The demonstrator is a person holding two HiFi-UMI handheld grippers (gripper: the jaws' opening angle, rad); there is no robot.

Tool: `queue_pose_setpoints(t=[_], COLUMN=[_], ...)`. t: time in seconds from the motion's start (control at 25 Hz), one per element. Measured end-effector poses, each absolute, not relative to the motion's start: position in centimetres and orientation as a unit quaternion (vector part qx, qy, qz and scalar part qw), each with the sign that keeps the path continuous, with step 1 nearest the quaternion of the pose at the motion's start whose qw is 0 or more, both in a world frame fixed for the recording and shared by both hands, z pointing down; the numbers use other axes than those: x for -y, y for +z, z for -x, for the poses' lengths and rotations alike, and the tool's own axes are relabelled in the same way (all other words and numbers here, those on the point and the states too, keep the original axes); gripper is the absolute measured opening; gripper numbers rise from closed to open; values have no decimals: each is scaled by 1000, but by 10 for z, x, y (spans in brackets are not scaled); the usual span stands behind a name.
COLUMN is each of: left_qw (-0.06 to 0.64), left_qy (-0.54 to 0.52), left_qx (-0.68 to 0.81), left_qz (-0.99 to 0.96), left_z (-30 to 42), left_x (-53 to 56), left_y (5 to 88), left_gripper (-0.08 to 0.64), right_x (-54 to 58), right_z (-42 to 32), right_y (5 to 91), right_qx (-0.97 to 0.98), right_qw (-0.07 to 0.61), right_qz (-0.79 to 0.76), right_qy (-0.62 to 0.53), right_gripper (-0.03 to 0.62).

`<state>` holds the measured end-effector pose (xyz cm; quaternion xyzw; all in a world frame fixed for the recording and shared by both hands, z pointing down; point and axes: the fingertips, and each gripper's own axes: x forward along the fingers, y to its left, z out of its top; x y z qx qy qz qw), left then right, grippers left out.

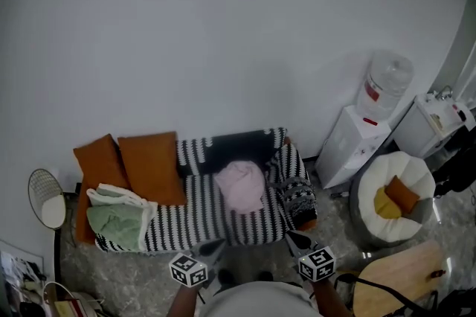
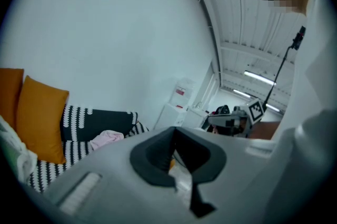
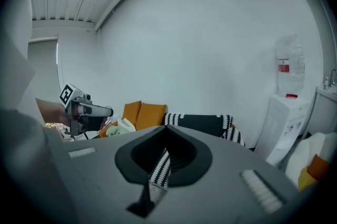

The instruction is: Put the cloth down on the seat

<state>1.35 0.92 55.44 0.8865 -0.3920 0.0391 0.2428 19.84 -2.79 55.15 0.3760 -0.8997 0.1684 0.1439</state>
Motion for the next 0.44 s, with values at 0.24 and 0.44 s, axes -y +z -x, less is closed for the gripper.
queue_pose_setpoints(t=[0.24,0.44], left_qw=[235,233], left_qy=[47,48], left_qx=[392,392], left_qz=[-888,-889], left_z=[-16,-23], left_x=[-7,-4], left_y=[551,550], left_gripper=[2,2], right_x=[32,34], right_z=[-201,-206], right_y=[545,543], right_qx=[902,903], right_qw=[142,142], right_qz=[-375,-373], right_qy=[161,159], right_gripper=[3,3])
